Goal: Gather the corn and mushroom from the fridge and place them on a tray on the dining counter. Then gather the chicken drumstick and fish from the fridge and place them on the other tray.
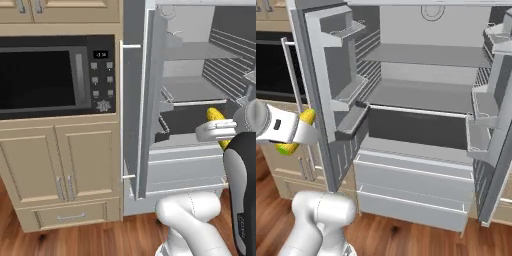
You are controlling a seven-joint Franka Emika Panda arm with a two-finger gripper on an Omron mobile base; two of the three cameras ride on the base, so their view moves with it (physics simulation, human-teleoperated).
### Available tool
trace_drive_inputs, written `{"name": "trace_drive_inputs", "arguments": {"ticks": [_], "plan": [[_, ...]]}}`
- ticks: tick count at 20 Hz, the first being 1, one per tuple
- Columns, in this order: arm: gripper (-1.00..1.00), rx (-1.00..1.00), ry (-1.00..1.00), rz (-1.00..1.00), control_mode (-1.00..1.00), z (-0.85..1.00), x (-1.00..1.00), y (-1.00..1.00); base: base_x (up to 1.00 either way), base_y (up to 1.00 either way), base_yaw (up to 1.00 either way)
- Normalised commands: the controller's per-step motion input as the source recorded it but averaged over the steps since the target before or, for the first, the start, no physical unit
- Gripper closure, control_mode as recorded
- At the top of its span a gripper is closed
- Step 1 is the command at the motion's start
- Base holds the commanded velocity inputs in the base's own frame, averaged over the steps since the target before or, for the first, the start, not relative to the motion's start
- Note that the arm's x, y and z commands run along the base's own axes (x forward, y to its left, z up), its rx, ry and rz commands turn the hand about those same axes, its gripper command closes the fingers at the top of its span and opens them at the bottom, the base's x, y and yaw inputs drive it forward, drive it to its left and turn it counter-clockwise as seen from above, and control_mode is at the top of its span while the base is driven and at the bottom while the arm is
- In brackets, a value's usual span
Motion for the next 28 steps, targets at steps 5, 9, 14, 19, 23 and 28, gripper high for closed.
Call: {"name": "trace_drive_inputs", "arguments": {"ticks": [5, 9, 14, 19, 23, 28], "plan": [[1.0, 0.0, 0.0, 0.0, 1.0, 0.0, 0.0, 0.0, -0.42, 0.78, -0.11], [1.0, 0.0, 0.0, 0.0, 1.0, 0.0, 0.0, 0.0, -0.58, 0.72, -0.12], [1.0, 0.0, 0.0, 0.0, 1.0, 0.0, 0.0, 0.0, -0.76, 0.59, -0.2], [1.0, 0.0, 0.0, 0.0, 1.0, 0.0, 0.0, 0.0, -0.97, 0.49, -0.33], [1.0, 0.0, 0.0, 0.0, 1.0, 0.0, 0.0, 0.0, -1.0, 0.6, -0.36], [1.0, 0.0, 0.0, 0.0, 1.0, 0.0, 0.0, 0.0, -1.0, 0.66, -0.32]]}}
